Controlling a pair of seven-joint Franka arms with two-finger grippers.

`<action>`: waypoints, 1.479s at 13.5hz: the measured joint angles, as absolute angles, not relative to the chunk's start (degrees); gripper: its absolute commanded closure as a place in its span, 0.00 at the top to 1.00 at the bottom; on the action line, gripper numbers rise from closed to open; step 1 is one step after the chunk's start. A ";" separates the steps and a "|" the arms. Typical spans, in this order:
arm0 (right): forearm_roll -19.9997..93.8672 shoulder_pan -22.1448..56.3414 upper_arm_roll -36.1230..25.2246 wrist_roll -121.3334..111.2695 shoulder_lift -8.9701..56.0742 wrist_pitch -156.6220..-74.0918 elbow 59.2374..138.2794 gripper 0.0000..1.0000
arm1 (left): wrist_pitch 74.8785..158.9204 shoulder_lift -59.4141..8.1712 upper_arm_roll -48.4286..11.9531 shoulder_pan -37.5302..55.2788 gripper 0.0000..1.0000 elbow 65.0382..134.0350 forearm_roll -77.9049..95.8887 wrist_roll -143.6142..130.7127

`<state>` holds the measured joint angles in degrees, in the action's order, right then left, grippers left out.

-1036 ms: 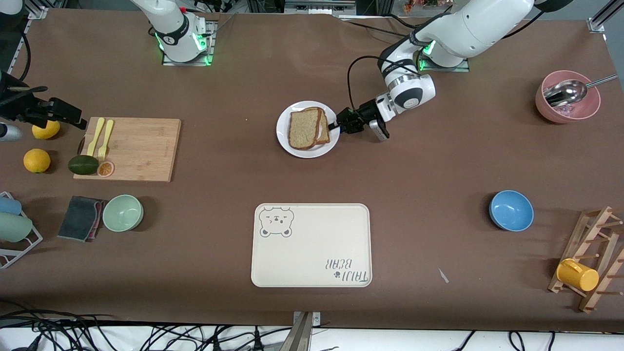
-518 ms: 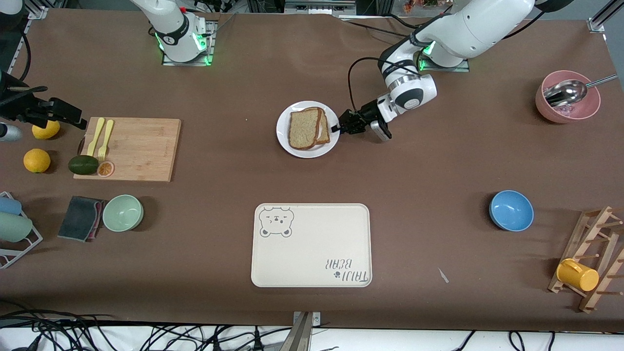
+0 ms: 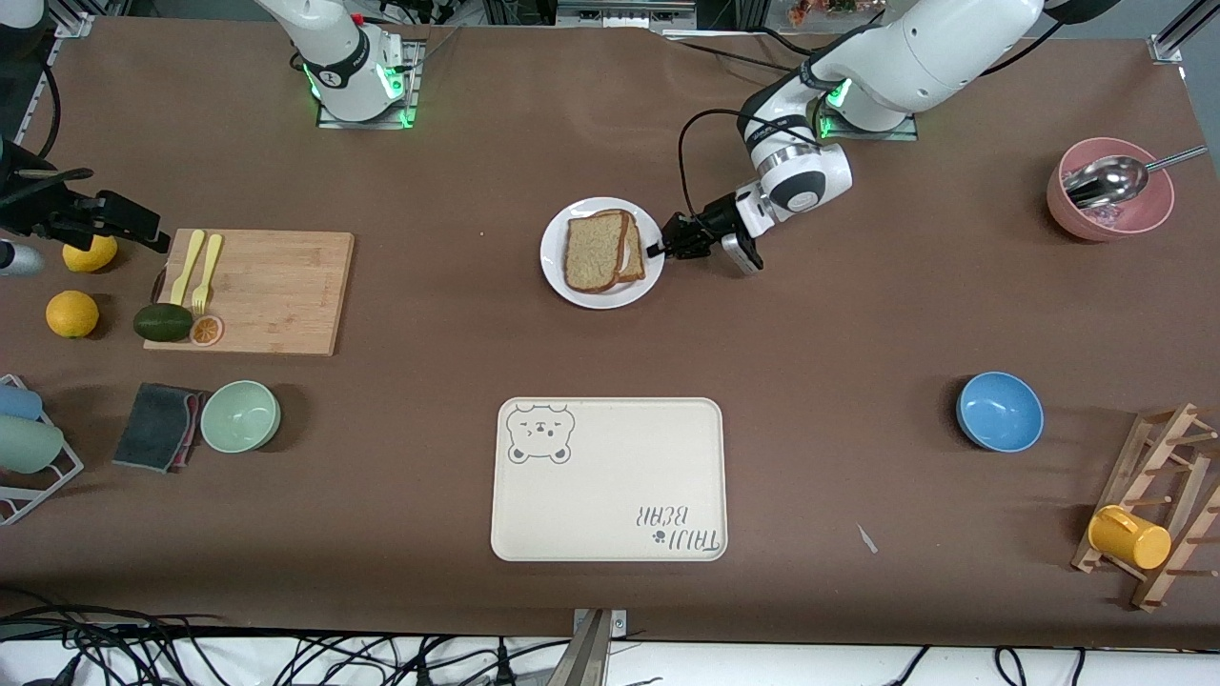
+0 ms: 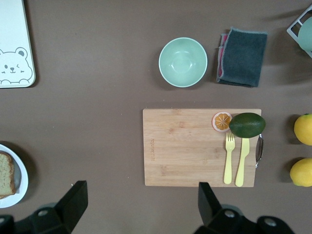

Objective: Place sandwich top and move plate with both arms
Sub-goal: 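Grip the white plate rim with the left gripper, then slide the white plate with the left gripper onto the bear tray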

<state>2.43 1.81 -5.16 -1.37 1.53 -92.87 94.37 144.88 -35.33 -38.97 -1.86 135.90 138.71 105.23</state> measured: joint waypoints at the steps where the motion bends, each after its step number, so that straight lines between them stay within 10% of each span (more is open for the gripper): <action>1: 2.43 1.81 -5.16 -1.37 1.53 -92.86 94.37 1.00 | 144.91 -35.33 -38.98 -1.85 0.01 135.90 138.71 105.24; 20: 2.44 1.81 -5.16 -1.37 1.53 -92.67 94.37 1.00 | 150.83 -35.33 -38.76 -4.34 0.00 127.66 138.71 100.22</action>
<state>2.44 1.81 -5.16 -1.37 1.53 -92.67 94.37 150.83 -35.33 -38.76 -4.34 127.66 138.71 100.22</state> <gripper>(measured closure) 0.000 0.952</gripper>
